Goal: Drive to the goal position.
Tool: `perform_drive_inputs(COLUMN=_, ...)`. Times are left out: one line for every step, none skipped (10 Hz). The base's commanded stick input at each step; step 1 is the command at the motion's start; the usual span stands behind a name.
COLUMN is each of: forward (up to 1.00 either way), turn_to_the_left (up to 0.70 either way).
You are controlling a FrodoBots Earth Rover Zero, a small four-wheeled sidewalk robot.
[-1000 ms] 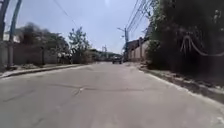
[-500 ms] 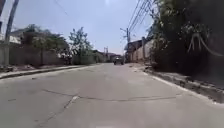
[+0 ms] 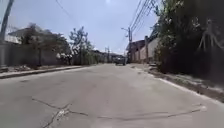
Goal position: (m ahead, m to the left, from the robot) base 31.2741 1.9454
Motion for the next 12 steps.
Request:
perform_drive_inputs(forward=1.00, turn_to_the_left=-0.40)
perform_drive_inputs(forward=1.00, turn_to_the_left=-0.35)
perform_drive_inputs(forward=1.00, turn_to_the_left=-0.04)
perform_drive_inputs(forward=1.00, turn_to_the_left=0.00)
perform_drive_inputs(forward=1.00, turn_to_the_left=0.00)
perform_drive_inputs(forward=1.00, turn_to_the_left=0.00)
perform_drive_inputs(forward=1.00, turn_to_the_left=0.00)
perform_drive_inputs(forward=1.00, turn_to_the_left=0.00)
perform_drive_inputs(forward=1.00, turn_to_the_left=0.00)
perform_drive_inputs(forward=0.72, turn_to_the_left=0.00)
perform_drive_inputs(forward=0.25, turn_to_the_left=0.00)
perform_drive_inputs(forward=0.06, turn_to_the_left=0.00)
